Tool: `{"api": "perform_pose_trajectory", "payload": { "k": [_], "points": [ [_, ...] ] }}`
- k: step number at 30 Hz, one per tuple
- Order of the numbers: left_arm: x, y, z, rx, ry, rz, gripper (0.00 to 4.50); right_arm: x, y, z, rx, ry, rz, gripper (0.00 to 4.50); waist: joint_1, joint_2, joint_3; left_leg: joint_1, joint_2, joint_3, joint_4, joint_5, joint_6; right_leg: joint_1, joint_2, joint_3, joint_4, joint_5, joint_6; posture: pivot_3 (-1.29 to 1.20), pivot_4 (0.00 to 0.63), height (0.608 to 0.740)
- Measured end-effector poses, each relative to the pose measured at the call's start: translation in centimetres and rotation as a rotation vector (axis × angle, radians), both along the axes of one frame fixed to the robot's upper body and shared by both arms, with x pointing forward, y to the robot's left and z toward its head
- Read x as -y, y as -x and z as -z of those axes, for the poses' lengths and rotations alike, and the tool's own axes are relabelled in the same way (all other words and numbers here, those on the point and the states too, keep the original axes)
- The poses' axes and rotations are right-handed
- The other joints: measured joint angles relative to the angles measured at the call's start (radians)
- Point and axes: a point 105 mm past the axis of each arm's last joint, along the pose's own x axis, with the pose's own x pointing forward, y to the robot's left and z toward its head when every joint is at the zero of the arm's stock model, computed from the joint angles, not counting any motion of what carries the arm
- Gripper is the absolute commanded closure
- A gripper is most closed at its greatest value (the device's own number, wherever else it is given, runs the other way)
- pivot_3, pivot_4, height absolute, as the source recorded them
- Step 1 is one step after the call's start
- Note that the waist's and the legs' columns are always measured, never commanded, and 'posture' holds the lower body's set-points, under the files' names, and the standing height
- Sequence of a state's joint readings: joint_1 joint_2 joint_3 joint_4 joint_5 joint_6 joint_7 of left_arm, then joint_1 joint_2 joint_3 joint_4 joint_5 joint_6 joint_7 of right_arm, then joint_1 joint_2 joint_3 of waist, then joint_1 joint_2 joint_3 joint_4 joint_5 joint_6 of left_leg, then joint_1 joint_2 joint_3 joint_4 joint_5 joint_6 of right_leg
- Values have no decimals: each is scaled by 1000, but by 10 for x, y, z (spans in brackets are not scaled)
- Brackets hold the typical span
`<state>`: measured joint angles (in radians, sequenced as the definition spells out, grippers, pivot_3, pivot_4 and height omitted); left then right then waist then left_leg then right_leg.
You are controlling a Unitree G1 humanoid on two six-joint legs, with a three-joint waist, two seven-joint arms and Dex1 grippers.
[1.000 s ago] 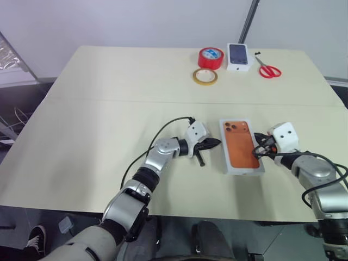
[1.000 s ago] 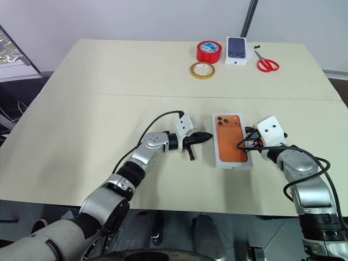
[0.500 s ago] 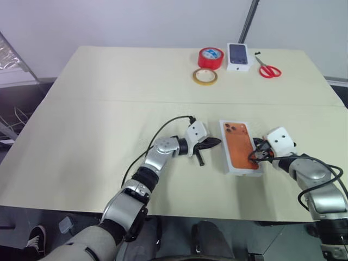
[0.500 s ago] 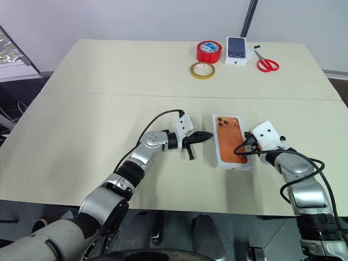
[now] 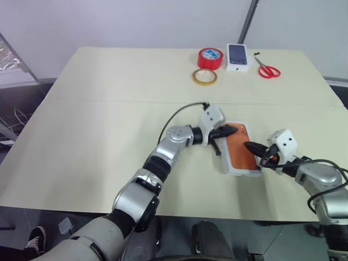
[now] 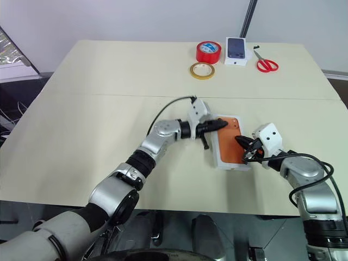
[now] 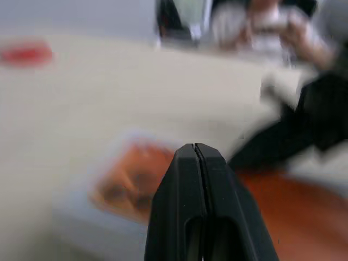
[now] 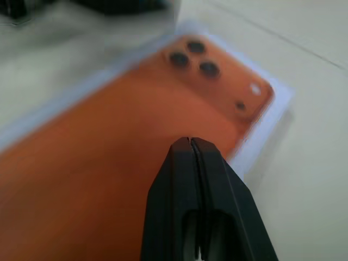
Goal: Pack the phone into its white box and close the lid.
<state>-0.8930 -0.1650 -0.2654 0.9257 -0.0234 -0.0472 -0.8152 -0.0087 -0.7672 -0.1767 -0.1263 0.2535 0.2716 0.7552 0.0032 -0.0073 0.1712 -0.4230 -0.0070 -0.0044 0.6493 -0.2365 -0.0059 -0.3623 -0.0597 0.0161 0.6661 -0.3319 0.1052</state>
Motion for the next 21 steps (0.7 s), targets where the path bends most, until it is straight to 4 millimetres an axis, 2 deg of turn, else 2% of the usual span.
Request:
{"api": "perform_pose_trajectory", "payload": {
  "k": [4,5,6,9,13,14,15,18,21],
  "points": [
    [0,3,6,-4,-58,32,4500,-5,3,6,-20,4,-8,4458,6,-8,-5,8,2,-1,-2,0,0,9,1,0,-3,0,0,0,150,740],
    [-2,3,5,-25,-47,34,3959,-8,3,6,-25,-27,-7,4500,5,-8,-5,9,2,-1,-2,0,0,9,1,0,-3,0,0,0,150,740],
    [-3,2,4,-43,-38,31,3666,-10,2,6,-38,-81,4,4241,4,-8,-5,9,2,-1,-2,0,0,9,1,1,-3,0,-1,0,150,740],
    [-8,1,-1,-48,4,19,2234,-17,-1,4,-53,-191,7,3194,0,-8,-5,8,2,-1,-2,0,0,7,-2,1,-2,0,-1,0,150,740],
    [-46,-14,-14,19,45,-46,209,-22,-7,-15,-15,-296,-13,1131,-11,-3,-4,2,2,-1,-2,0,-1,1,-2,2,-1,0,-1,0,150,740],
    [-57,-17,-21,47,53,-64,0,-21,-8,-22,1,-311,-14,491,-12,-3,-4,0,2,-1,-2,0,-1,0,-2,2,-1,0,-1,0,150,740],
    [-69,-20,-29,70,72,-85,0,-19,-8,-27,14,-314,-22,95,-12,-3,-4,-1,2,0,-2,0,-1,-1,-2,2,-1,0,-1,0,150,740],
    [-103,-20,-43,101,79,-118,0,-20,-3,-34,10,-295,-87,35,-12,-3,-4,-2,1,0,-1,0,-1,-1,-3,1,-1,0,-1,0,150,740],
    [-168,-16,-37,101,-4,-191,0,-3,5,-39,-7,-239,-104,35,-18,-3,-4,0,2,0,-2,0,-1,0,-3,2,-1,0,-1,0,150,740]
  ]
}}
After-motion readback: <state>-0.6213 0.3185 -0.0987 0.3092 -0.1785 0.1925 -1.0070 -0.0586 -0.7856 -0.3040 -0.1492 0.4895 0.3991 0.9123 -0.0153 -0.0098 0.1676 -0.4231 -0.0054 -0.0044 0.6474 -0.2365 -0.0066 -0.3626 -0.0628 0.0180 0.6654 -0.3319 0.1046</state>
